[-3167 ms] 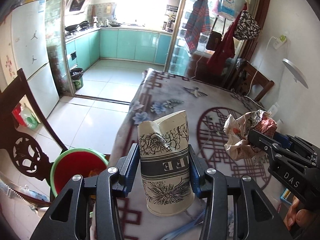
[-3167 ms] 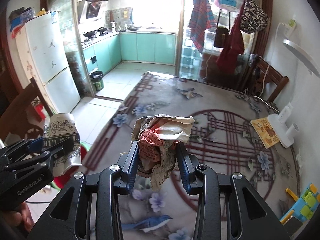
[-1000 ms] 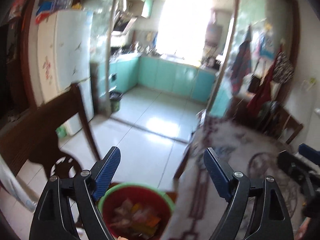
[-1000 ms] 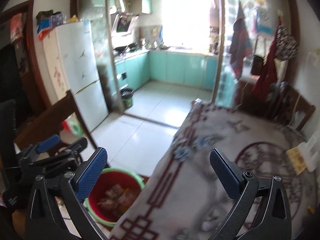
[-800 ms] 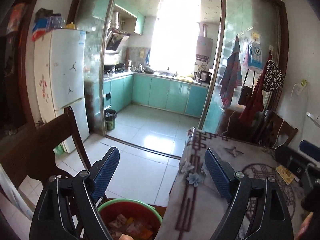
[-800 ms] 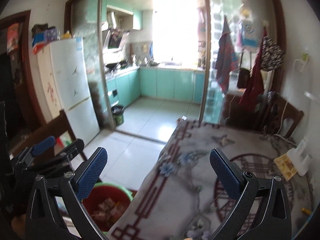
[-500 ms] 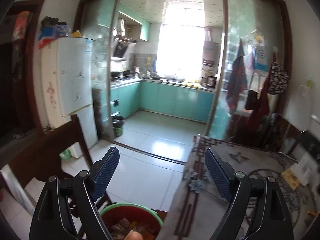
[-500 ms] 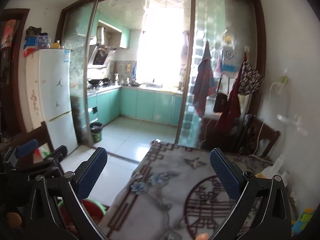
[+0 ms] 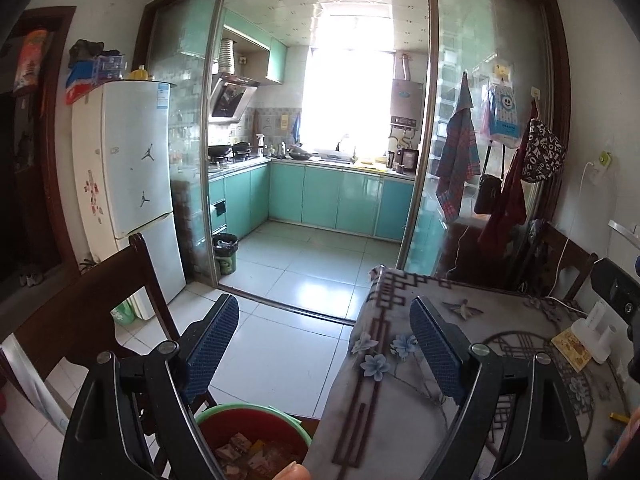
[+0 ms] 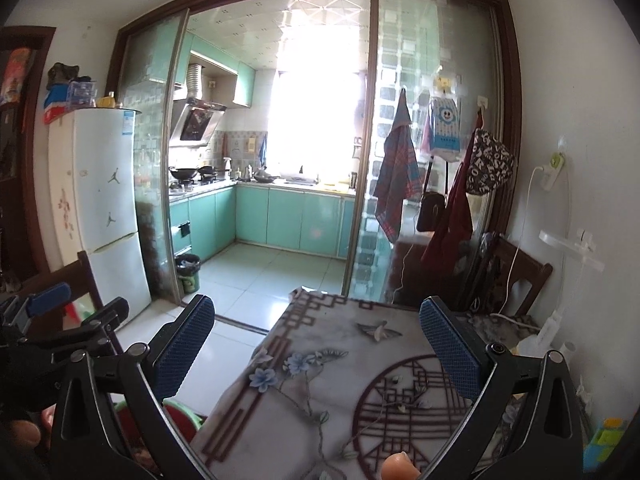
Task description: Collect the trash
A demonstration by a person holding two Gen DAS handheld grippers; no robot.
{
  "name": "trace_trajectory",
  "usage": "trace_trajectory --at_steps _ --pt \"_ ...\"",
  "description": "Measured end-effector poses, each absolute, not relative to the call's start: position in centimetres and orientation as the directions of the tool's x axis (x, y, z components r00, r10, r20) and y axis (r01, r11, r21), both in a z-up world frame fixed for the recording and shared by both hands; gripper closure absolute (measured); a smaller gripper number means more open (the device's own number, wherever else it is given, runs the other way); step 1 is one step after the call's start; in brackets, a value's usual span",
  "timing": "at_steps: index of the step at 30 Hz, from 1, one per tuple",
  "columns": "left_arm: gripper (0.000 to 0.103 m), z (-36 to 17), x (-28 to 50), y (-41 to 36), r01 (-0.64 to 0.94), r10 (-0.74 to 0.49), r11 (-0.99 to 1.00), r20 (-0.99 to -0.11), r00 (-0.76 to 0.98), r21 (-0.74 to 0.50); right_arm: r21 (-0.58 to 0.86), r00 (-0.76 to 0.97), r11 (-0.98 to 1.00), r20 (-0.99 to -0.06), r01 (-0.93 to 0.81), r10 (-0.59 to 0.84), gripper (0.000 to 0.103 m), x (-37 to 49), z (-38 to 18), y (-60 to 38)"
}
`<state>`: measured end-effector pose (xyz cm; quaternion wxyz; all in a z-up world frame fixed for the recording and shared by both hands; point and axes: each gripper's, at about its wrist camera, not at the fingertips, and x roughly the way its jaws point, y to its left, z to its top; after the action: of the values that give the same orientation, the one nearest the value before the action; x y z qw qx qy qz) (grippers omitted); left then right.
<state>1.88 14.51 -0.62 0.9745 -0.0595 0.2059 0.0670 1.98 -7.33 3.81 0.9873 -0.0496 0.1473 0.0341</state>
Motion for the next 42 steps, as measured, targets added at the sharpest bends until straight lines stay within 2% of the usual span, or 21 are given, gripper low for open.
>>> trace_trajectory --at_steps 14,42 --pt "0.015 -0.7 2.2 12.9 -0.159 0.115 0.985 -0.431 0.895 -0.067 -0.01 0.933 0.998 -0.357 -0.054 0.047 0.0 1.4 3.2 -10.5" --pt "0.015 -1.3 3.0 13.4 -0.162 0.11 0.984 -0.463 0.879 -0.075 0.019 0.92 0.999 -0.391 -0.034 0.039 0.0 1.6 2.7 -11.1"
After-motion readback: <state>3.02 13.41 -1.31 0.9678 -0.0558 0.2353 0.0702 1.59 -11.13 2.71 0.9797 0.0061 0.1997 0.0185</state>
